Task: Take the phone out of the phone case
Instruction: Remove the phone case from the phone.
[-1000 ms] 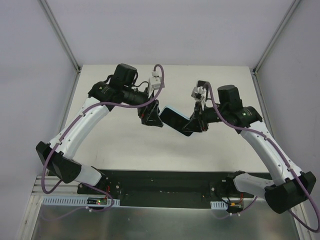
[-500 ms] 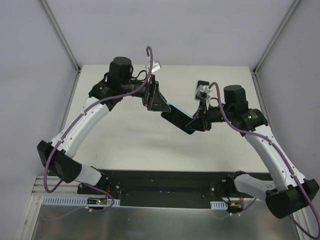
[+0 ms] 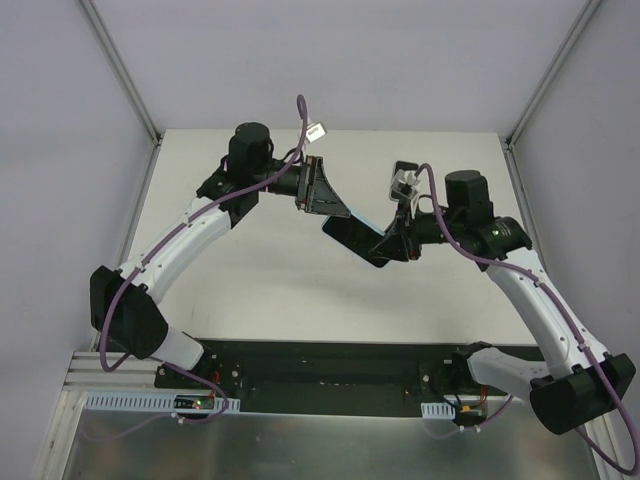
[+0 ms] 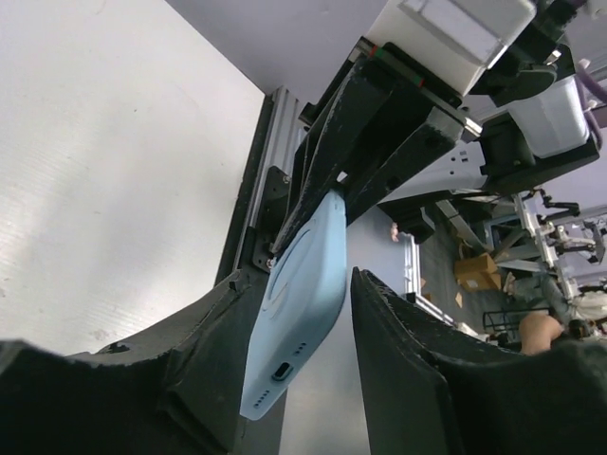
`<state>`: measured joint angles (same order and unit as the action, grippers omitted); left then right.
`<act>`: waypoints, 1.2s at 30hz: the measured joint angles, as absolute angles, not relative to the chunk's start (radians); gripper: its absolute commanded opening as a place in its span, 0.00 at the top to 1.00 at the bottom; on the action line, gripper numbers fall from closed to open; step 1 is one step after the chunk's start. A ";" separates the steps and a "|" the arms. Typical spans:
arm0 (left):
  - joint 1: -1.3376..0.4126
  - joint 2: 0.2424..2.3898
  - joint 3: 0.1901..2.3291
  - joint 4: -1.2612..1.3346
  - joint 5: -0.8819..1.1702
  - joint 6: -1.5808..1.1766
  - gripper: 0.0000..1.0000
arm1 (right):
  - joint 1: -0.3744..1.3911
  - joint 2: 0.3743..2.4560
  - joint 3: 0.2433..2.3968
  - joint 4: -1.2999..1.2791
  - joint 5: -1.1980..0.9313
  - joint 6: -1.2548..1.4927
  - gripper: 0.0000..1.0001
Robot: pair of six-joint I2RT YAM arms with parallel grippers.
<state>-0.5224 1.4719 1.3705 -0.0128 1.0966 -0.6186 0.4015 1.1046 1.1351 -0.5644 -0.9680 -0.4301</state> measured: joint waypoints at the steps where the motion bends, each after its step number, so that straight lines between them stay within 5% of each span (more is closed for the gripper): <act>1: -0.522 1.472 1.363 0.013 1.097 -0.640 0.57 | 0.402 1.105 1.131 -0.562 -0.966 -0.430 1.00; 13: -0.522 1.472 1.271 0.192 1.096 -0.782 1.00 | 0.402 1.108 1.114 -0.567 -0.948 -0.418 1.00; 36: -0.508 1.500 1.113 0.466 1.004 -1.246 1.00 | 0.399 1.147 1.163 -0.664 -0.904 -0.404 1.00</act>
<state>-0.5083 1.5002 1.1130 0.4664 1.0039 -1.2457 0.3992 1.1473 1.1625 -0.6643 -0.9043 -0.4042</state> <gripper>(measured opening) 0.273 0.207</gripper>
